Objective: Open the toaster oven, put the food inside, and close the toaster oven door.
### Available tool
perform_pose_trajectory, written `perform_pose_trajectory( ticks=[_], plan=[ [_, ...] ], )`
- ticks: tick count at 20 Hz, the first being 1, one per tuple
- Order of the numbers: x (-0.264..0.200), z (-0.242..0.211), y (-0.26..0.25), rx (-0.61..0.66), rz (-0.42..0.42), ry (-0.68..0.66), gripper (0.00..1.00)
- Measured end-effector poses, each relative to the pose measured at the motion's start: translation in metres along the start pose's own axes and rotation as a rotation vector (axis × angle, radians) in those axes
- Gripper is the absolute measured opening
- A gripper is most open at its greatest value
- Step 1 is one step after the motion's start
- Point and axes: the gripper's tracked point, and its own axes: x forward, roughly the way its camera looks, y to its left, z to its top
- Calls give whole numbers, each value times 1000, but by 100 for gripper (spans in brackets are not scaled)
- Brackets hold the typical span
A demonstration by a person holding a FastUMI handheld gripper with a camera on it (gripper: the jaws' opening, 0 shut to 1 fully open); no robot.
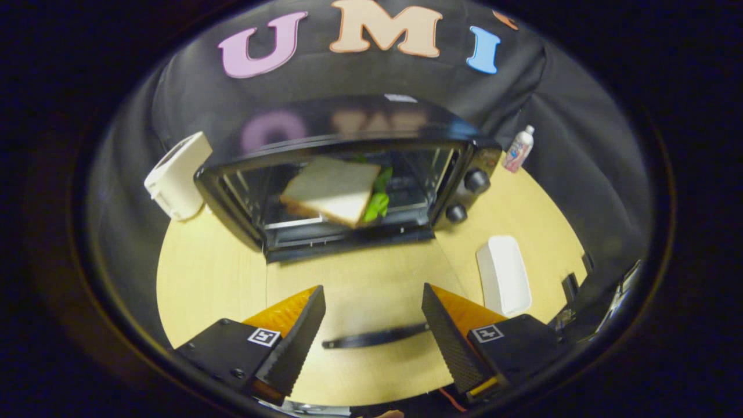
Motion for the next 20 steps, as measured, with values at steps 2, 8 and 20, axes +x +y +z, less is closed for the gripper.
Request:
perform_pose_trajectory(
  ticks=[2,8,20],
  plan=[
    [-9,-30,-6,-53,-28,99,100],
    [2,-94,-2,-168,5,253,99],
    [41,-104,26,-184,86,210,96]
  ],
)
